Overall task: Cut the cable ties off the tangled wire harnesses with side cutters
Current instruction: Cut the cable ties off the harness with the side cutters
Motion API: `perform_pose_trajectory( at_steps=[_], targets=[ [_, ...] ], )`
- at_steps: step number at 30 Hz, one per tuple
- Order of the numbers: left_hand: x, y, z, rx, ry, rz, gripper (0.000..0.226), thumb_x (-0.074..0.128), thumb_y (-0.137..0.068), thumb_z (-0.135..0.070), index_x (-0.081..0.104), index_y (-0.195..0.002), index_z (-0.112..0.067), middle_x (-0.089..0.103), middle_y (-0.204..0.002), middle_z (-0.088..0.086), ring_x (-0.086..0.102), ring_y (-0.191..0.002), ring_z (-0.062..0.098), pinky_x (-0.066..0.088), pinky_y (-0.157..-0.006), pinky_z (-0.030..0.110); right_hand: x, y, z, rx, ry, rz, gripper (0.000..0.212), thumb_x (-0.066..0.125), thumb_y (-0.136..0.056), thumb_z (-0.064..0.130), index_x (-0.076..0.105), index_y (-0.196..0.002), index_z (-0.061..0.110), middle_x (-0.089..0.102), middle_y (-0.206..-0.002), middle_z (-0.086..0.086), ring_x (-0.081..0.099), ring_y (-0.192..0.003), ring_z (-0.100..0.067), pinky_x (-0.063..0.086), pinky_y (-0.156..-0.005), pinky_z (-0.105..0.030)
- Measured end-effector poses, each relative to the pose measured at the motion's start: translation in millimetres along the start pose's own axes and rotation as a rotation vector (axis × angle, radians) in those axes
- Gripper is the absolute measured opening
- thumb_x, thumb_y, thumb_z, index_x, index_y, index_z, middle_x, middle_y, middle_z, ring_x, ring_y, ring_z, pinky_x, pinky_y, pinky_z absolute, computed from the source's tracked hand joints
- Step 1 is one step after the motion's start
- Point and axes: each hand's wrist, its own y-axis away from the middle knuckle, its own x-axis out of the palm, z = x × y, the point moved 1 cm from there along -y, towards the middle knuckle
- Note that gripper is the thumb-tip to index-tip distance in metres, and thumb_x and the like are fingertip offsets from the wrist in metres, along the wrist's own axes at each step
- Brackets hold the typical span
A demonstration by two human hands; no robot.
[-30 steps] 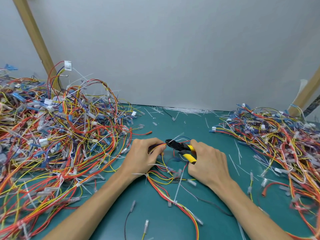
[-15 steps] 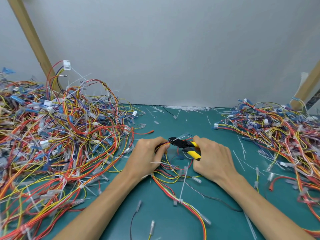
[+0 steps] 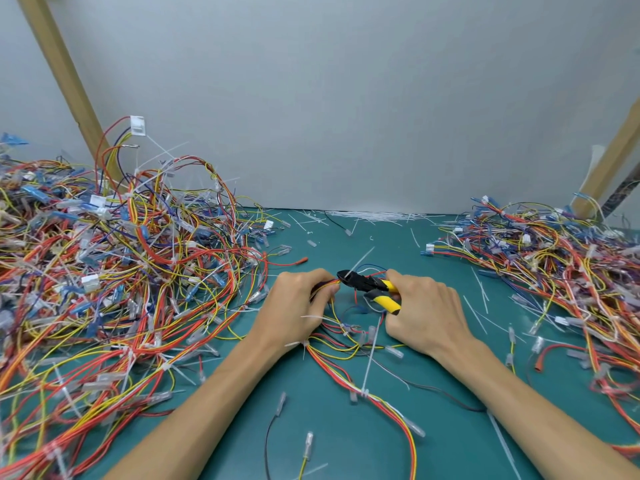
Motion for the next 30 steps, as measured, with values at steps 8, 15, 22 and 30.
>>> perform_pose_trajectory(
  at_steps=[8, 15, 22, 30],
  targets=[
    [1.8, 0.1, 2.9, -0.015, 0.018, -0.006, 0.010, 0.064, -0.091, -0.021, 0.071, -0.085, -0.017, 0.070, -0.067, -0.008, 0.057, -0.059, 0.007, 0.046, -0.063, 0.022, -1.9, -1.0, -1.3, -0.013, -0.014, 0.006, 0.017, 0.043, -0.061, 0.034, 0.034, -0.073, 0.026, 0.032, -0.050, 0.007, 0.038, -0.058, -0.031, 0.019, -0.048, -0.029],
    [3.5, -0.4, 3.4, -0.023, 0.009, -0.003, 0.010, 0.064, -0.091, -0.022, 0.071, -0.085, -0.017, 0.070, -0.067, -0.007, 0.058, -0.059, 0.009, 0.047, -0.065, 0.027, -0.5, -0.4, -2.5, -0.010, -0.011, 0.001, 0.018, 0.043, -0.060, 0.033, 0.036, -0.074, 0.026, 0.032, -0.050, 0.006, 0.039, -0.059, -0.033, 0.023, -0.050, -0.030],
    [3.5, -0.5, 3.3, -0.039, 0.039, 0.020, 0.017, 0.059, -0.090, -0.029, 0.070, -0.081, -0.019, 0.068, -0.064, -0.008, 0.059, -0.057, 0.010, 0.050, -0.063, 0.032, 0.3, -1.5, -3.3, -0.002, -0.018, 0.000, 0.018, 0.042, -0.058, 0.032, 0.038, -0.074, 0.026, 0.034, -0.051, 0.006, 0.040, -0.060, -0.033, 0.025, -0.051, -0.031],
    [4.0, -1.3, 2.8, -0.047, 0.036, -0.006, 0.011, 0.065, -0.092, -0.022, 0.069, -0.083, -0.019, 0.067, -0.064, -0.010, 0.057, -0.059, 0.006, 0.046, -0.062, 0.026, 2.0, -1.7, -5.8, 0.092, -0.055, -0.054, 0.018, 0.049, -0.062, 0.031, 0.036, -0.072, 0.023, 0.034, -0.051, 0.005, 0.040, -0.060, -0.036, 0.024, -0.049, -0.032]
  ],
)
